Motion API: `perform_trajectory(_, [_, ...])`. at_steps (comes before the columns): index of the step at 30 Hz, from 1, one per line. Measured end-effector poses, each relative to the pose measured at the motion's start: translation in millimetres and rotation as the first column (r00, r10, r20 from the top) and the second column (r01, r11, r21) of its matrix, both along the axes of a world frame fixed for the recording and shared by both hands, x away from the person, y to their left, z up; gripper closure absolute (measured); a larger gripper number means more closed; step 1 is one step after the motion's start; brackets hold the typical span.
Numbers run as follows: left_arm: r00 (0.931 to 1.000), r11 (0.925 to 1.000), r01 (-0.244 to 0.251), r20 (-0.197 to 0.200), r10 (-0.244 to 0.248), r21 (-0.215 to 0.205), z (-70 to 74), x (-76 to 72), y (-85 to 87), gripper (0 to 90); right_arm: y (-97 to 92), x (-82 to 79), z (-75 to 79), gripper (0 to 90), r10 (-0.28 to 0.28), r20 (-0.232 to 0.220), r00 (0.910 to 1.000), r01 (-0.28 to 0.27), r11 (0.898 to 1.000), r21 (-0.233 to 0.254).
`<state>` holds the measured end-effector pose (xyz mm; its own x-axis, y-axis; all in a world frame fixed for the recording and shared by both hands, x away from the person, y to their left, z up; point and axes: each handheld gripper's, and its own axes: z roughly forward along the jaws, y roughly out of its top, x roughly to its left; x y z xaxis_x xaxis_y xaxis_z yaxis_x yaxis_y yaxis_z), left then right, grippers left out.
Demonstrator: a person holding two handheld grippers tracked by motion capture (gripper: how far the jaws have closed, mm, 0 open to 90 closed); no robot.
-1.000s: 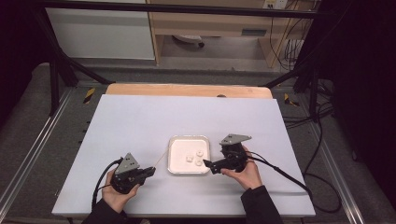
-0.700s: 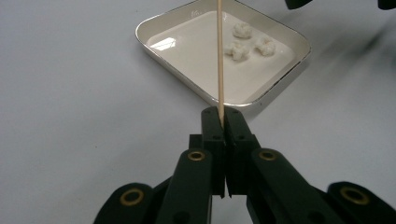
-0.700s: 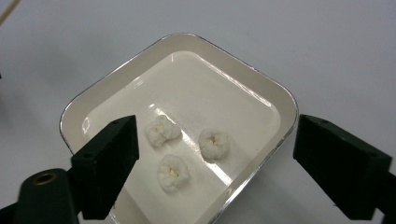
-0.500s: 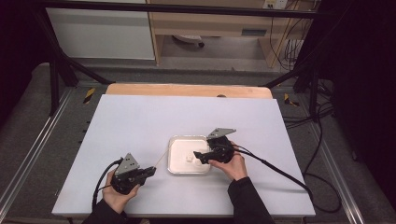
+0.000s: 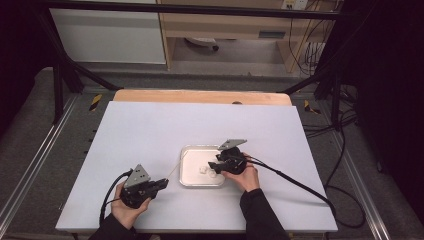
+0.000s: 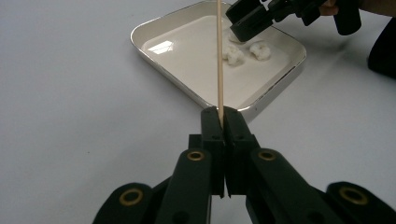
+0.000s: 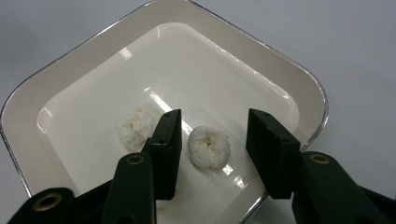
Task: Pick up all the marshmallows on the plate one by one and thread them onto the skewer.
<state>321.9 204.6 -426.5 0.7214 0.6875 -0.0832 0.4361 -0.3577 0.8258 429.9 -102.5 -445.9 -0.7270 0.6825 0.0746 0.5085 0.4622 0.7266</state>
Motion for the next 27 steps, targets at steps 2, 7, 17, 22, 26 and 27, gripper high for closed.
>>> perform_trajectory(2, [1.0,1.0,0.0,0.002,0.0,-0.001,0.0,-0.1,-0.3,88.4,0.4,-0.1,-0.9,58.3,-0.001,-0.006,1.0,0.001,1.0,0.001])
perform_trajectory(7, [1.0,1.0,0.001,0.002,-0.001,-0.005,-0.3,0.0,-0.6,88.4,0.9,0.0,-3.4,62.3,0.005,0.001,1.0,-0.005,1.0,-0.007])
perform_trajectory(17, [0.9999,0.9998,-0.009,0.013,0.01,-0.017,-0.7,-0.7,-2.0,88.4,1.3,-2.5,-3.2,70.6,0.005,-0.018,0.9998,-0.005,1.0,0.025])
perform_trajectory(22, [0.9997,0.9995,-0.01,0.021,0.011,-0.028,-0.7,-1.4,-2.8,88.4,-3.1,-5.3,9.0,70.9,0.015,-0.012,0.9998,-0.014,0.998,0.066])
perform_trajectory(26, [0.9996,0.9995,-0.006,0.026,0.007,-0.031,-0.5,-2.1,-3.6,88.4,-8.4,-11.0,24.0,70.9,0.027,-0.006,0.9996,-0.026,0.993,0.114])
perform_trajectory(27, [0.9996,0.9993,-0.008,0.027,0.009,-0.035,-0.6,-2.3,-4.1,88.4,-9.7,-12.9,27.7,70.9,0.028,-0.005,0.9996,-0.027,0.992,0.126])
